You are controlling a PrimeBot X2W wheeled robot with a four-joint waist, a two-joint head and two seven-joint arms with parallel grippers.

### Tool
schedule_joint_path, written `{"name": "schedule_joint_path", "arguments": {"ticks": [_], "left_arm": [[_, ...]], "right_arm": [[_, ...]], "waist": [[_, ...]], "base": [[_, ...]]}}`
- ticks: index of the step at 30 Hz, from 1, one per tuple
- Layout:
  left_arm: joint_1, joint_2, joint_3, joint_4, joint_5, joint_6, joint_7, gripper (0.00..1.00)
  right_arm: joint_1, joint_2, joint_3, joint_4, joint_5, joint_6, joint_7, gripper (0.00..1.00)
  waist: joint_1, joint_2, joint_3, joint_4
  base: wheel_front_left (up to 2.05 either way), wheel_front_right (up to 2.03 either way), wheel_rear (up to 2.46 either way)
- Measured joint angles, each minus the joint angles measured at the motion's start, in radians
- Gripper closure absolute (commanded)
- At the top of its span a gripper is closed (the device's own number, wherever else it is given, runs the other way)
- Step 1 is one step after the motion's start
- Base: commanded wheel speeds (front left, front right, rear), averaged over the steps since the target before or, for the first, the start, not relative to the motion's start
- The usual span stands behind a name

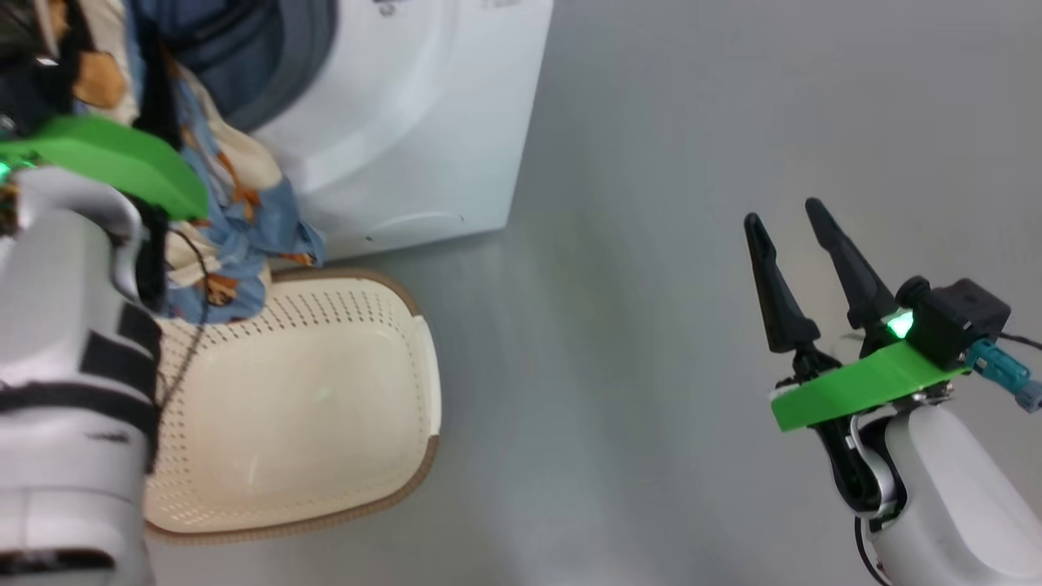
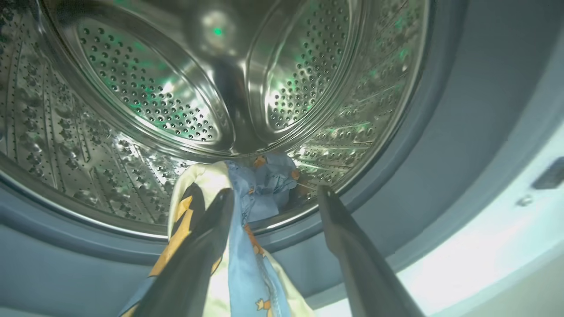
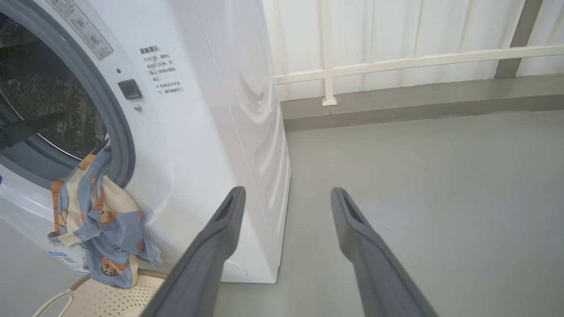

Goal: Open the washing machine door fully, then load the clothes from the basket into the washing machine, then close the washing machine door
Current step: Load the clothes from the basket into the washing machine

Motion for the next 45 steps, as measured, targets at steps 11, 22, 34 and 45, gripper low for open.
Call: {"name": "schedule_joint_path", "arguments": {"ticks": [11, 22, 34, 45], "left_arm": [[0.332, -0.036, 0.031, -0.258, 0.008, -0.006, -0.004, 0.0], [0.628, -0.072, 0.066, -0.474, 0.008, -0.022, -0.004, 0.0], [0.859, -0.086, 0.073, -0.632, 0.028, -0.028, -0.004, 0.0], [0.939, -0.102, 0.081, -0.69, 0.032, -0.026, -0.004, 0.0]], "right_arm": [[0.077, -0.003, -0.009, 0.028, 0.019, 0.0, 0.0, 0.0], [0.136, -0.008, -0.008, 0.035, 0.048, 0.0, 0.0, 0.0], [0.198, -0.025, -0.005, 0.036, 0.058, 0.0, 0.0, 0.0], [0.224, -0.026, 0.002, 0.057, 0.055, 0.0, 0.0, 0.0]], "waist": [[0.0, 0.0, -0.161, 0.058], [0.0, 0.0, -0.311, 0.112], [0.0001, 0.0, -0.42, 0.162], [0.0002, 0.0, -0.448, 0.179]], "base": [[0.0, 0.0, 0.0], [0.0, 0.0, 0.0], [0.0, 0.0, 0.0], [0.0, 0.0, 0.0]]}}
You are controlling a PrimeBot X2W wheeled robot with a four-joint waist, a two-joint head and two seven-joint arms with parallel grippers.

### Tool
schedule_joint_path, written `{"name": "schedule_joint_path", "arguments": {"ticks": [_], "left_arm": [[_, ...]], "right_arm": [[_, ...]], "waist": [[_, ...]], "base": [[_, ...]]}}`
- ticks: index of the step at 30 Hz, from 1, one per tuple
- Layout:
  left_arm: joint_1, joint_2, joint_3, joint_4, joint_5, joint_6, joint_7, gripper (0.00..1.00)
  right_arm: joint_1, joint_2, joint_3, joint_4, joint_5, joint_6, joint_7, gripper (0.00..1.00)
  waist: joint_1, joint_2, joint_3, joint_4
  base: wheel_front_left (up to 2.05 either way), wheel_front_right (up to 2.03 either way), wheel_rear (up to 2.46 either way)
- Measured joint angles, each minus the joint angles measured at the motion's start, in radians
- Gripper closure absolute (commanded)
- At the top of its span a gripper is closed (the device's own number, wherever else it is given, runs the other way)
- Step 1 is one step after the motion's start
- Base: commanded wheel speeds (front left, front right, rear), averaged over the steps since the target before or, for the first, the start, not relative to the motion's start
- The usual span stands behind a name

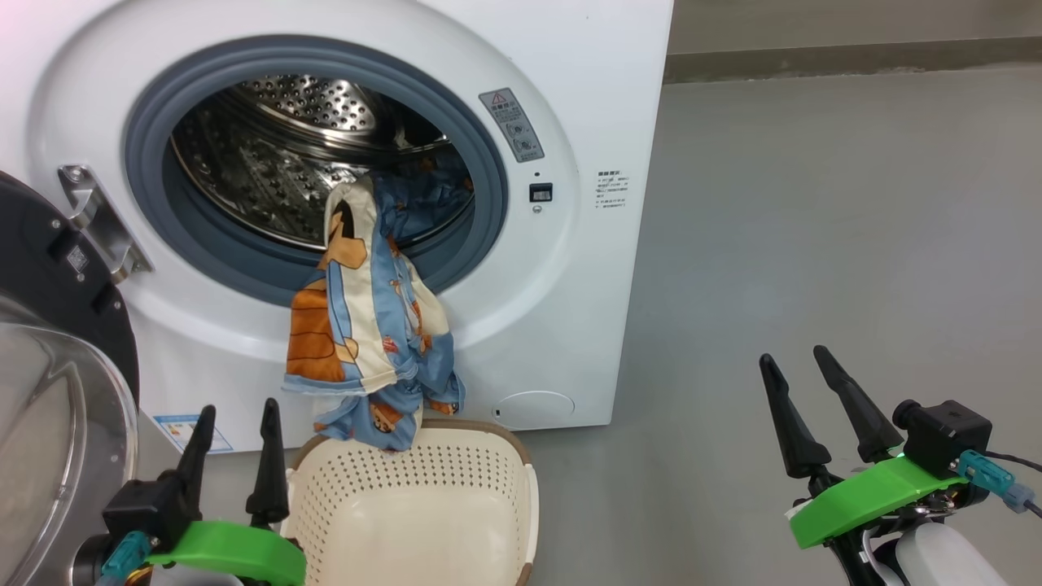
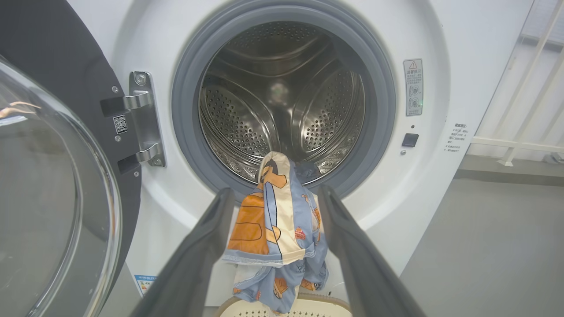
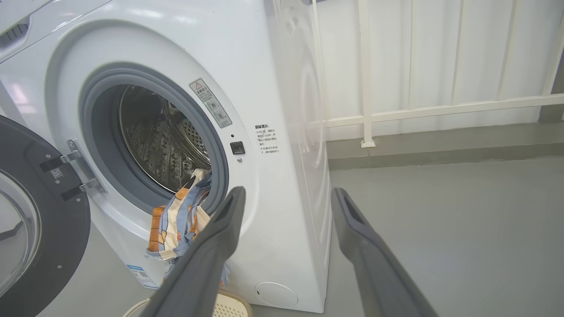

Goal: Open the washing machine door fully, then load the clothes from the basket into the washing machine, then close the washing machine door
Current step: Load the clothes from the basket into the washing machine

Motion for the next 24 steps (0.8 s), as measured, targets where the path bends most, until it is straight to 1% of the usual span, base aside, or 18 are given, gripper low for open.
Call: {"name": "schedule_joint_path", "arguments": {"ticks": [10, 24], "left_arm": [[0.023, -0.012, -0.001, -0.014, 0.0, 0.0, 0.0, 0.0], [0.029, -0.014, -0.001, -0.019, 0.0, 0.001, 0.0, 0.0]], "right_arm": [[0.0, -0.001, 0.004, 0.003, -0.007, 0.0, 0.0, 0.0], [0.0, -0.006, 0.01, 0.005, -0.007, 0.0, 0.0, 0.0]], "waist": [[0.0, 0.0, -0.006, -0.005], [0.0, 0.0, -0.008, -0.003]], "base": [[0.0, 0.0, 0.0], [0.0, 0.0, 0.0]]}}
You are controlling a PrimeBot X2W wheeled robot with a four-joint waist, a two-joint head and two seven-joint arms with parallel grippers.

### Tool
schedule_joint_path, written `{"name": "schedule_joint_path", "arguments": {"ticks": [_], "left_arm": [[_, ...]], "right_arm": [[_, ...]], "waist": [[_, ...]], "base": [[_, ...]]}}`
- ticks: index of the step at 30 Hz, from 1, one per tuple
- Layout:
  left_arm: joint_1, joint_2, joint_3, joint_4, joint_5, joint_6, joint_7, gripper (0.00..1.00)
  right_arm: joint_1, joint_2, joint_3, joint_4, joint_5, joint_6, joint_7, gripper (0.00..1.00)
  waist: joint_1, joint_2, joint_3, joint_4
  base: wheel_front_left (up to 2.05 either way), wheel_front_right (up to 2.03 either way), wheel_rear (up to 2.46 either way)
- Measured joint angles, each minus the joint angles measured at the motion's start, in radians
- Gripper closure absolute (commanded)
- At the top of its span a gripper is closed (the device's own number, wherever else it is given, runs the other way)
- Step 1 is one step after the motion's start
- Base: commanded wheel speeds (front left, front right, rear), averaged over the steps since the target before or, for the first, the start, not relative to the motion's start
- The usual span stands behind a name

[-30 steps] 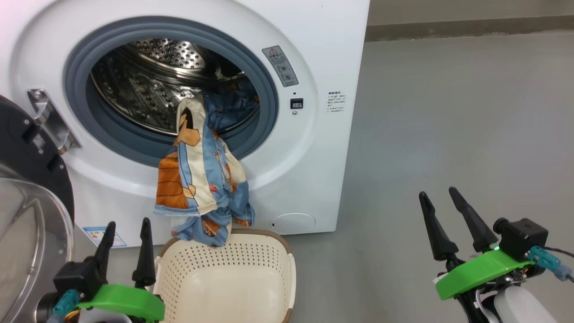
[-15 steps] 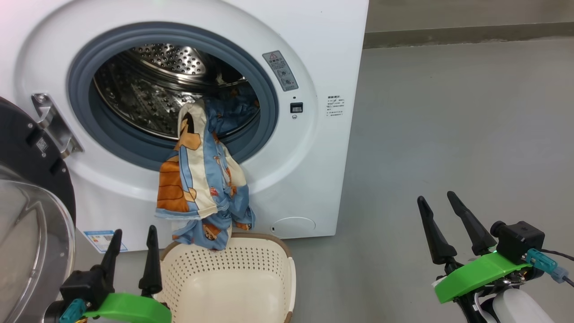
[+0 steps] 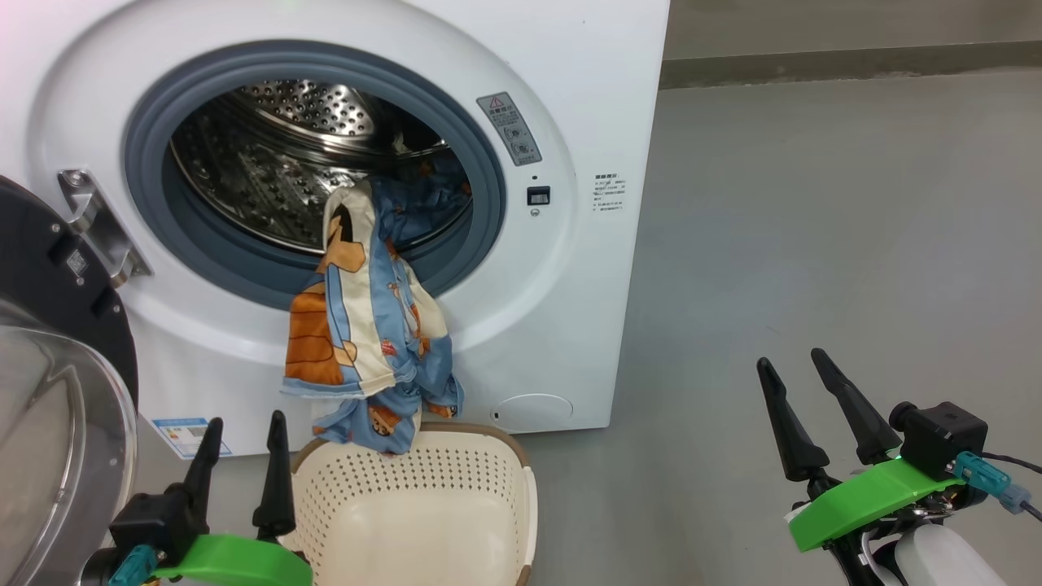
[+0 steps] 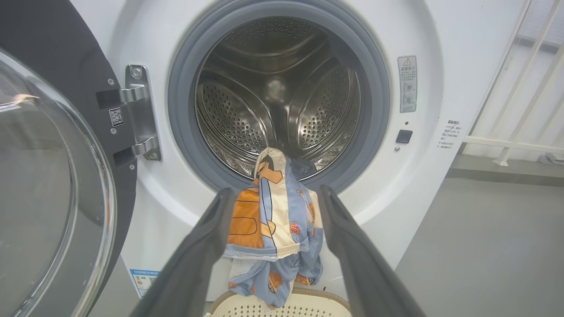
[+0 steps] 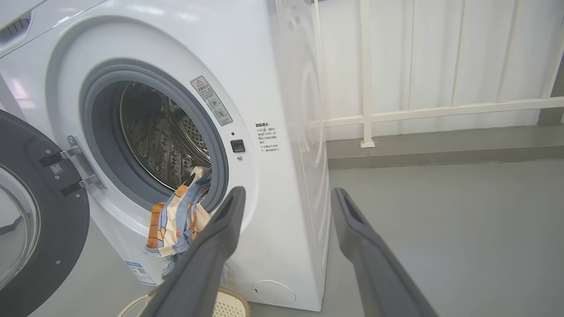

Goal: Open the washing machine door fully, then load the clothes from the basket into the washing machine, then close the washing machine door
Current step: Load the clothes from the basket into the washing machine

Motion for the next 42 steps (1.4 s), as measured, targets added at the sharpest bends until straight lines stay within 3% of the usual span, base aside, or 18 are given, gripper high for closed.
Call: {"name": "schedule_joint_path", "arguments": {"ticks": [10, 19, 28, 42], "left_arm": [[0.002, -0.001, -0.003, 0.001, -0.001, 0.0, 0.008, 0.0], [-0.029, -0.003, -0.031, 0.099, -0.023, -0.001, 0.054, 0.0], [-0.247, 0.002, -0.075, 0.316, -0.026, -0.011, 0.071, 0.0], [-0.617, 0.059, -0.147, 0.655, 0.021, -0.021, 0.048, 0.0]], "right_arm": [[0.0, 0.0, 0.0, 0.0, 0.0, 0.0, 0.0, 0.0], [0.0, -0.002, -0.006, -0.007, 0.0, 0.0, 0.0, 0.0], [-0.039, -0.006, -0.019, -0.034, -0.009, 0.0, 0.0, 0.0], [-0.162, 0.0, -0.04, -0.071, -0.018, 0.0, 0.0, 0.0]], "waist": [[0.0, 0.0, 0.013, -0.008], [0.0, 0.0, 0.046, -0.018], [0.0001, 0.0, 0.15, -0.033], [0.0002, 0.0, 0.379, -0.09]], "base": [[0.0, 0.0, 0.0], [0.0, 0.0, 0.0], [0.0, 0.0, 0.0], [0.0, 0.0, 0.0]]}}
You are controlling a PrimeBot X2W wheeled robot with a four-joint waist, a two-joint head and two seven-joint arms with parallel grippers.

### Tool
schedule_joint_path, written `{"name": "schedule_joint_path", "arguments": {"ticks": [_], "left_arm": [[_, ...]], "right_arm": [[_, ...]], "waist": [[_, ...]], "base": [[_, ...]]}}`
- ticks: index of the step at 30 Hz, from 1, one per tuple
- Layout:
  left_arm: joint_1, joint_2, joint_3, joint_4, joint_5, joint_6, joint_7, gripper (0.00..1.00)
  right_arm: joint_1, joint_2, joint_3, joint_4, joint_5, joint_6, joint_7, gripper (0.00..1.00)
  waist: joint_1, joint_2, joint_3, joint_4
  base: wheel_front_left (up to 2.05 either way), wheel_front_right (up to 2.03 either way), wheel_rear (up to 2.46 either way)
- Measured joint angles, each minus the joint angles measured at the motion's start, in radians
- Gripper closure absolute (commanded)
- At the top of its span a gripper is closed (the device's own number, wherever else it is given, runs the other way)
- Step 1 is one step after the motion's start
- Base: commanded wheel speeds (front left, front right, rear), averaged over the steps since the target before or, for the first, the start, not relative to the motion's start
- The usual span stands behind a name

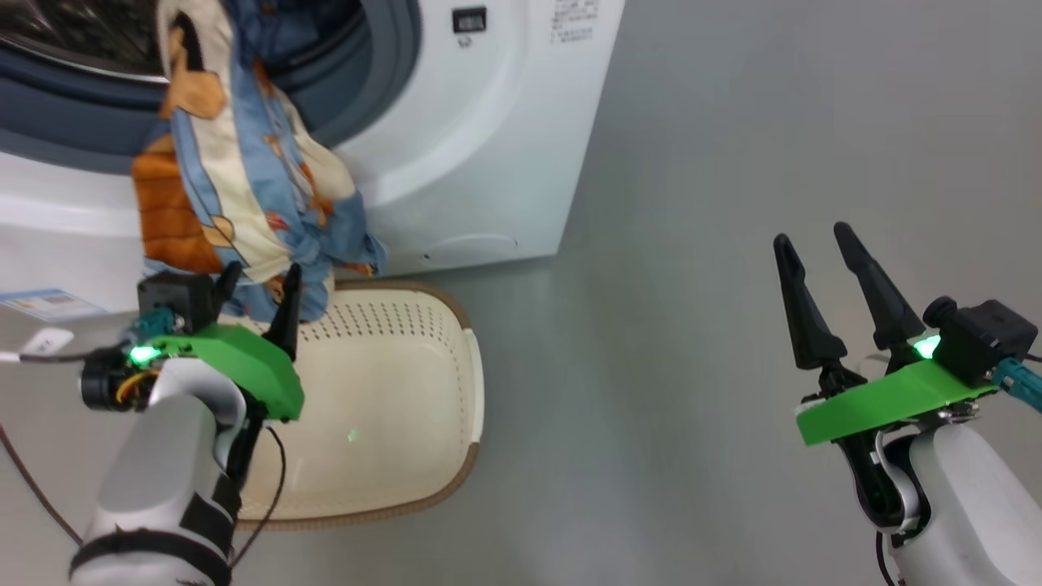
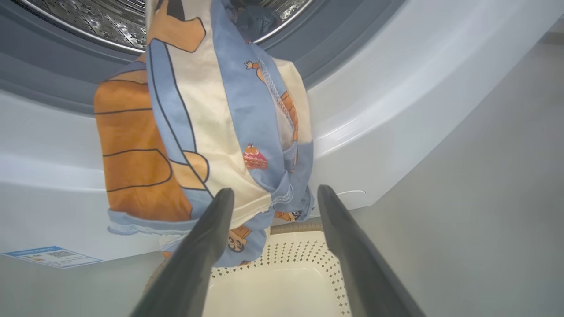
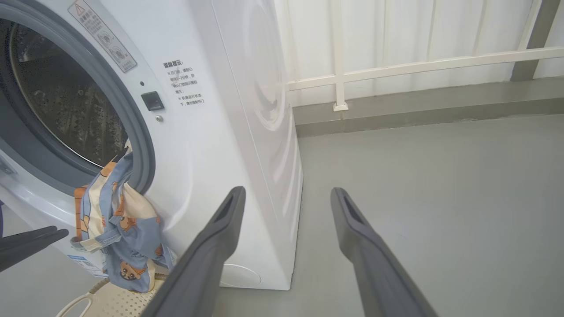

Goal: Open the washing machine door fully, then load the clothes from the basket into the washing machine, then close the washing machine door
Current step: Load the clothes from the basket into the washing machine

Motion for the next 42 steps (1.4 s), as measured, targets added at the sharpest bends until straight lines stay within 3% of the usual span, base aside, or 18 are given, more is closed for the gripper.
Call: {"name": "schedule_joint_path", "arguments": {"ticks": [14, 27, 33, 34, 35, 36, 42], "left_arm": [[-0.206, 0.033, -0.003, 0.184, -0.003, 0.009, 0.018, 0.0], [-0.34, 0.036, 0.098, 0.22, -0.123, 0.039, 0.052, 0.0], [-0.369, 0.03, 0.125, 0.232, -0.154, 0.076, 0.032, 0.0], [-0.369, 0.029, 0.125, 0.233, -0.154, 0.076, 0.026, 0.05], [-0.369, 0.029, 0.125, 0.233, -0.154, 0.076, 0.026, 0.59], [-0.369, 0.029, 0.125, 0.234, -0.154, 0.075, 0.021, 1.0], [-0.37, 0.029, 0.117, 0.234, -0.154, 0.057, -0.003, 1.0]], "right_arm": [[-0.062, 0.026, -0.013, -0.037, -0.021, 0.0, 0.0, 0.0], [-0.096, 0.03, -0.02, -0.059, -0.029, 0.0, 0.0, 0.0], [-0.096, 0.03, -0.024, -0.058, -0.036, 0.0, 0.0, 0.0], [-0.097, 0.03, -0.024, -0.058, -0.036, 0.0, 0.0, 0.0], [-0.097, 0.03, -0.024, -0.058, -0.036, 0.0, 0.0, 0.0], [-0.098, 0.03, -0.024, -0.058, -0.036, 0.0, 0.0, 0.0], [-0.098, 0.031, -0.023, -0.048, -0.036, 0.0, 0.0, 0.0]], "waist": [[-0.0001, 0.0, 0.194, -0.067], [-0.0002, 0.0, 0.318, -0.099], [-0.0002, 0.0, 0.338, -0.099], [-0.0002, 0.0, 0.337, -0.099], [-0.0002, 0.0, 0.337, -0.099], [-0.0002, 0.0, 0.336, -0.099], [-0.0003, 0.0, 0.316, -0.094]], "base": [[0.0, 0.0, 0.0], [0.0, 0.0, 0.0], [0.0, 0.0, 0.0], [0.0, 0.0, 0.0], [0.0, 0.0, 0.0], [0.0, 0.0, 0.0], [0.0, 0.0, 0.0]]}}
